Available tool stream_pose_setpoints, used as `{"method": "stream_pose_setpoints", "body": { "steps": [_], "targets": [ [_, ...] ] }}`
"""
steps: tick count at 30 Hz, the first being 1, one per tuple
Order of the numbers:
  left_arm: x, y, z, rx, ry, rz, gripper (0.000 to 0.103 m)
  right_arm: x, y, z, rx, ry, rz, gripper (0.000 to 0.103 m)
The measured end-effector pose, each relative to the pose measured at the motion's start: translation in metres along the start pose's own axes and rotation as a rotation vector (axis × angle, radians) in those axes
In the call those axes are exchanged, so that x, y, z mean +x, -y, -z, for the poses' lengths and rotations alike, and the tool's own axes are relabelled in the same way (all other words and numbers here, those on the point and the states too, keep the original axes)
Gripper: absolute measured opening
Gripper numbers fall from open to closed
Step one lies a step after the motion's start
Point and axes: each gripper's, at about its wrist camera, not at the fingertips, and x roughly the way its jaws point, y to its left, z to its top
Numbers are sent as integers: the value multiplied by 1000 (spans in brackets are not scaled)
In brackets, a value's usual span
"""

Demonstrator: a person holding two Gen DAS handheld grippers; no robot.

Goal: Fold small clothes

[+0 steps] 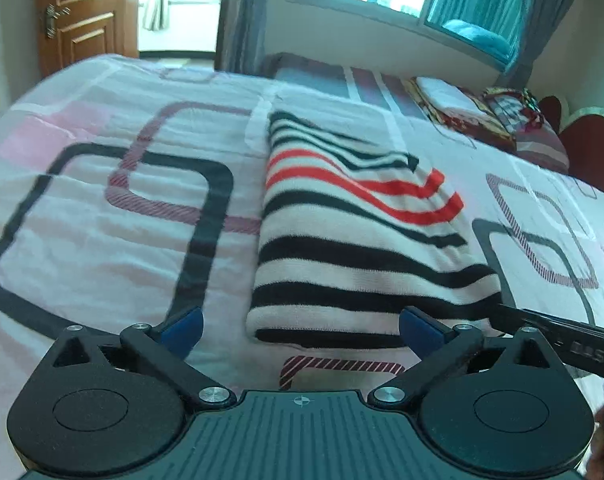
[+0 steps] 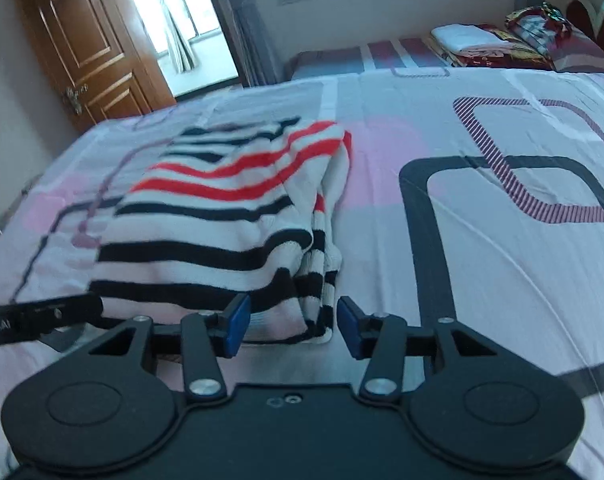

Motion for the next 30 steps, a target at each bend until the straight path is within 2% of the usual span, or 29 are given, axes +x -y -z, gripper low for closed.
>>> {"method": "stream_pose_setpoints", "body": {
  "steps": [5, 9, 12, 14, 16, 18, 21, 22, 23, 24, 27, 30],
  "targets": [
    [-25, 8, -3, 10, -11, 5, 103, -40, -12, 1, -20, 58, -43, 56],
    [-56, 12, 3, -17, 37, 45, 103, -72, -22, 8, -40, 89, -70, 59],
    [-75, 24, 6, 43, 35, -60, 103, -94, -22, 15, -34, 104, -82, 62],
    [-89, 29, 9, 91, 49, -50, 103, -106, -22, 18, -26, 99, -93, 62],
    [-109, 32, 12, 88, 101, -53, 103, -116, -24, 22, -29, 94, -104, 65],
    [-130, 34, 17, 54, 162, -116, 103, -126, -28, 25, -46, 89, -106, 72],
    [-157, 35, 25, 51, 218, -128, 103, -142, -34, 28, -81, 83, -110, 84],
    [-163, 35, 27, 45, 216, -139, 103, -149, -36, 29, -91, 84, -108, 88],
    [-170, 36, 31, 43, 215, -150, 103, -154, -38, 30, -98, 82, -102, 100],
    [-176, 39, 35, 52, 217, -165, 103, -159, -39, 31, -100, 76, -99, 103],
    [-192, 49, 45, 87, 193, -216, 103, -174, -41, 34, -77, 33, -76, 102],
    [-215, 60, 59, 83, 178, -233, 103, -188, -44, 39, -72, -26, -50, 102]
  ]
}}
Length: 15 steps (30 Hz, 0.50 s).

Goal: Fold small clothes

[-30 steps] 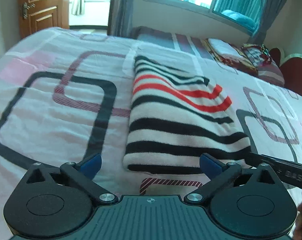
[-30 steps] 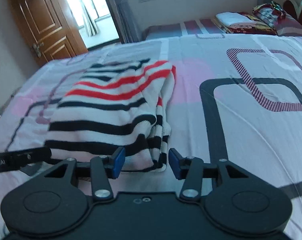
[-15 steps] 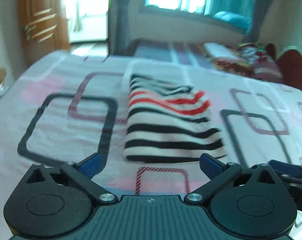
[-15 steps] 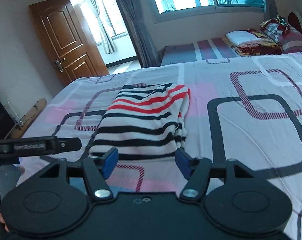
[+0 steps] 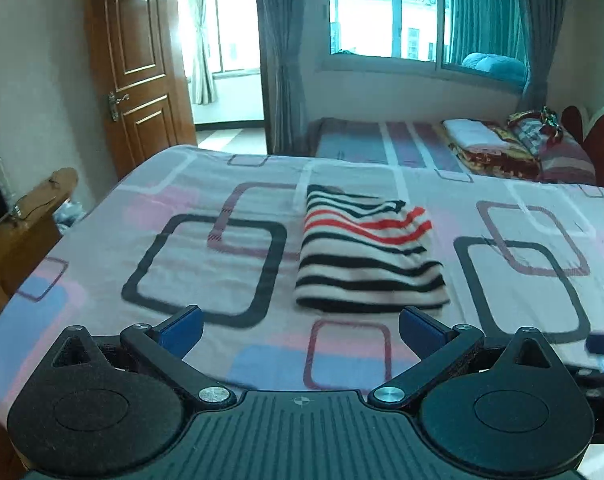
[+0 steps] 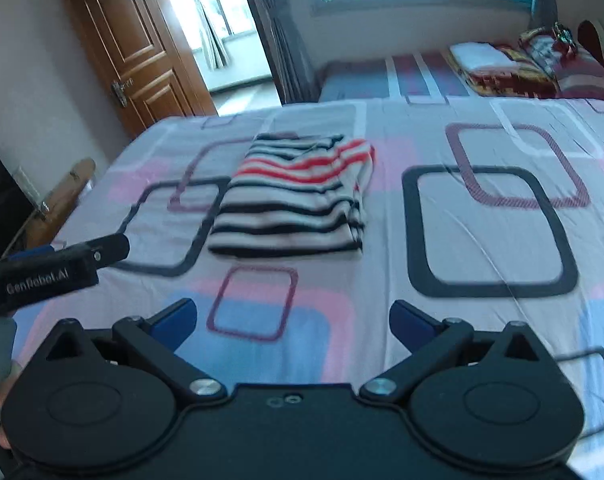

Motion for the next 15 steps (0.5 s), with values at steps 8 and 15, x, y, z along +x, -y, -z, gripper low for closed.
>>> {"method": "stream_pose_setpoints", "body": {
  "steps": [8, 15],
  "targets": [
    [-65, 15, 31, 3, -10, 13, 103, -70, -15, 41, -130, 231, 174, 102],
    [-102, 17, 50, 0, -15, 4, 103, -112, -7, 65, -90, 288, 154, 102]
  ]
}}
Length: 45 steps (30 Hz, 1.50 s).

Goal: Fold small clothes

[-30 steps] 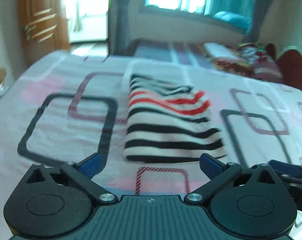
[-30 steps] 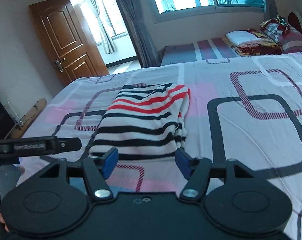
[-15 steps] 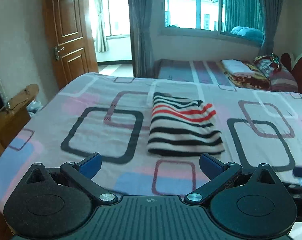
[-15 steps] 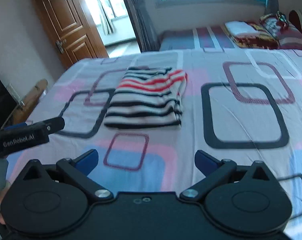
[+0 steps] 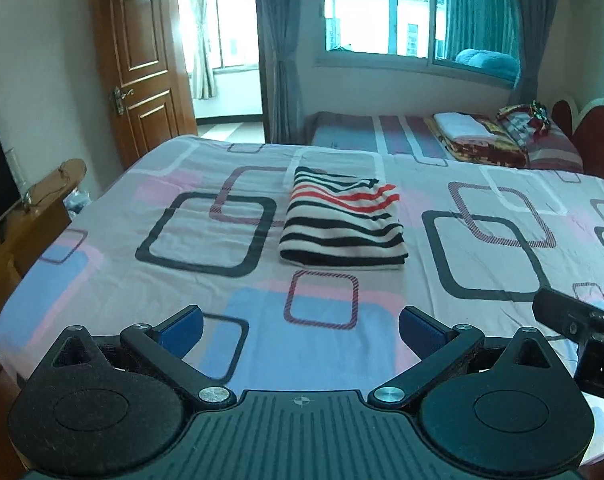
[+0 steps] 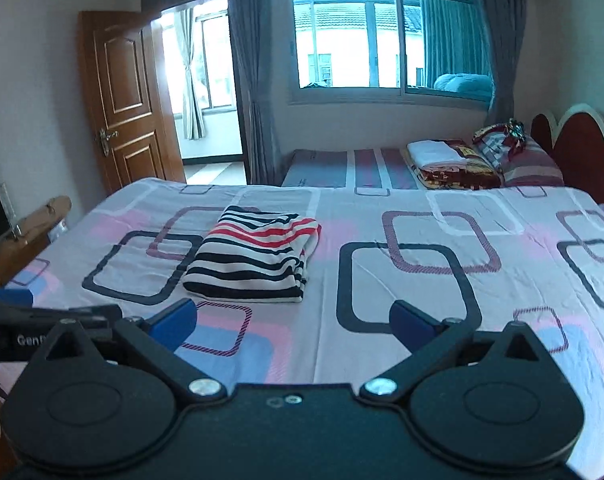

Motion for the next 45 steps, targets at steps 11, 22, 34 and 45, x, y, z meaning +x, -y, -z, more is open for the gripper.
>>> {"method": "stream_pose_setpoints", "body": {
  "steps": [11, 22, 34, 45],
  "targets": [
    [-23, -12, 10, -29, 25, -25, 103, -24, -4, 6, 5, 19, -28, 102],
    [-25, -10, 14, -20, 11, -17, 103, -34, -7, 11, 9, 20, -29, 102],
    [-30, -5, 13, -5, 21, -11, 103, -39, -6, 11, 0, 26, -15, 102],
    [-29, -2, 12, 3, 17, -7, 103, -37, -3, 10, 3, 14, -18, 102]
  ]
}}
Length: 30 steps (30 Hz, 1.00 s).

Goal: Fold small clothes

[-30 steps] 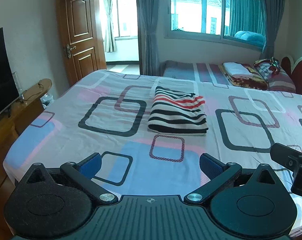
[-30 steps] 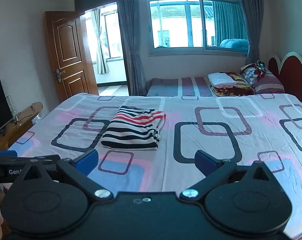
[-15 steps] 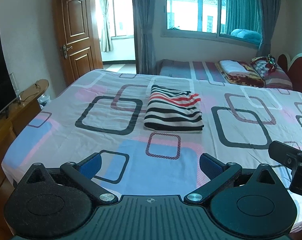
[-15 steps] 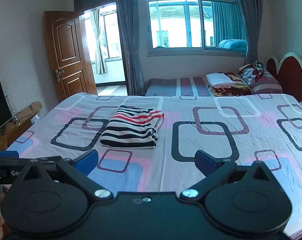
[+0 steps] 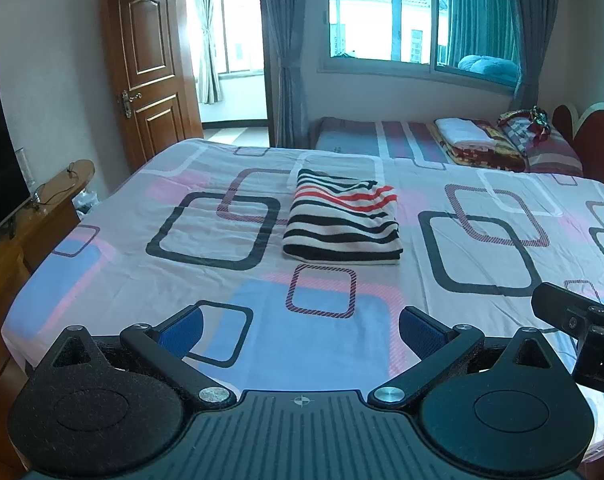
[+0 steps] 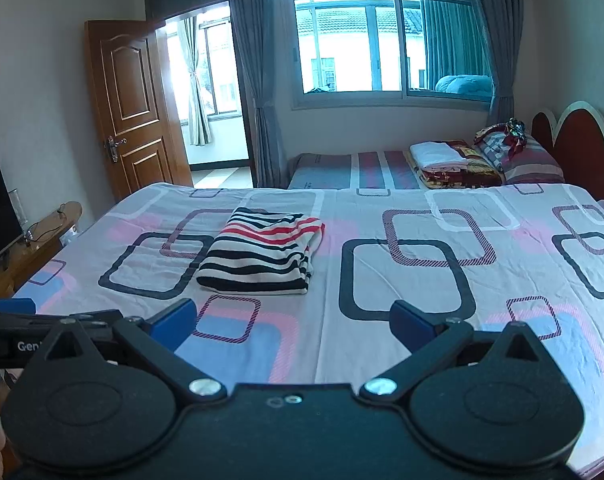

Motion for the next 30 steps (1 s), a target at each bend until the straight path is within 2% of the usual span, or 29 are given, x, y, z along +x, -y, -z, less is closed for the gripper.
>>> {"method": "stream_pose_setpoints", "body": {
  "steps": [13, 18, 30],
  "targets": [
    [0, 3, 0, 1, 7, -13, 103, 4, 5, -1, 6, -5, 6, 102],
    [-2, 2, -2, 0, 11, -20, 103, 10, 7, -1, 3, -10, 45, 102],
    [-2, -1, -3, -10, 15, -37, 103, 19, 6, 4, -3, -21, 75, 102]
  ]
}}
